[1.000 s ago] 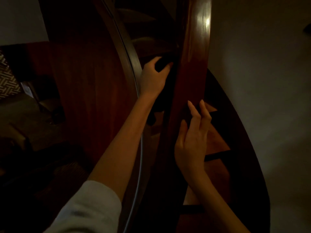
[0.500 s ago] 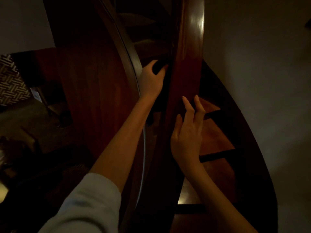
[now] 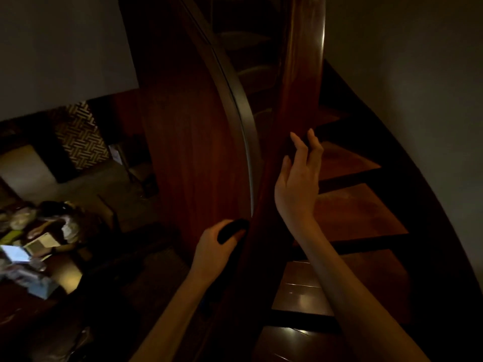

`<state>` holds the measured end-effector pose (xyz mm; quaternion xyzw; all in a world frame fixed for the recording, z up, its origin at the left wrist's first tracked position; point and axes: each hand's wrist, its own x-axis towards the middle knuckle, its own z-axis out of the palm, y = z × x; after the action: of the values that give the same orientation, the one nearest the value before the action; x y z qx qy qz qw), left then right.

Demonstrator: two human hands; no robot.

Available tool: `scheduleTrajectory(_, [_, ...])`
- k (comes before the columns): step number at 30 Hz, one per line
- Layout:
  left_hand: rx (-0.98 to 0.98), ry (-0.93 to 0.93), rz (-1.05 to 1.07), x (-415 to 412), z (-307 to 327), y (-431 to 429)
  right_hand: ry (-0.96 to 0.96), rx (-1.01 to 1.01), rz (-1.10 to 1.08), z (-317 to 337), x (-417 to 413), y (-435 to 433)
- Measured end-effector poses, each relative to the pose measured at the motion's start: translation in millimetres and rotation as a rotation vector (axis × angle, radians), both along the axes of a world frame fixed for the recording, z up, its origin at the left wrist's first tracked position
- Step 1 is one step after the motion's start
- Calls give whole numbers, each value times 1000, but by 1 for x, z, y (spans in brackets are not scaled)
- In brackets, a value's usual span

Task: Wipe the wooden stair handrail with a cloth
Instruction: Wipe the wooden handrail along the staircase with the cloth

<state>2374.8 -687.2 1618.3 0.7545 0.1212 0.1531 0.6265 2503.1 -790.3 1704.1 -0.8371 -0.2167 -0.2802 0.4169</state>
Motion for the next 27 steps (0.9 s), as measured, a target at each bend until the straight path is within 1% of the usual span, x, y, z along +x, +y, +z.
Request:
scheduleTrajectory(2, [95,11,34,-9,7,-1,25,53,50,0,0,-3])
scheduleTrajectory(3, [103,-31,85,-8,15,-5,44,93,85,-1,0,-5])
scheduleTrajectory(6, [2,-261,222,3,59,-27,114,253,227,-3,-10,-13])
scheduleTrajectory(8, [-36,-358,215,15,88,-46,130,327,334,-7,-25,-21])
scheduleTrajectory(10, [-34,-380,124,26,108,-64,182,429,484,-11,-38,-29])
scheduleTrajectory(11, [-42,-374,45,31,115,-72,250,528,571,-12,-41,-34])
scheduleTrajectory(12, [-66,-366,-49,34,121,-79,335,661,640,-12,-41,-40])
scheduleTrajectory(14, [-56,-312,-236,40,124,-90,468,933,635,-11,-34,-53])
scheduleTrajectory(15, [14,-299,-283,43,126,-95,513,1040,587,-11,-28,-61])
scheduleTrajectory(16, [151,-298,-280,46,128,-101,567,1119,552,-11,-21,-69])
scheduleTrajectory(17, [359,-311,-193,51,131,-107,639,1178,531,-11,-13,-76])
scheduleTrajectory(18, [559,-352,-56,57,132,-112,722,1218,508,-11,-5,-81])
scheduleTrajectory(19, [703,-403,90,66,131,-115,798,1243,469,-12,4,-86])
scheduleTrajectory(20, [764,-425,205,74,129,-116,844,1250,424,-13,12,-90])
scheduleTrajectory(22, [795,-378,349,92,120,-115,828,1238,374,-16,24,-95])
scheduleTrajectory(23, [822,-302,386,101,113,-114,804,1219,377,-18,27,-96])
scheduleTrajectory(25, [957,-139,405,114,96,-109,807,1119,431,-28,28,-96])
scheduleTrajectory(27, [1095,-75,408,119,85,-104,853,998,531,-41,24,-93])
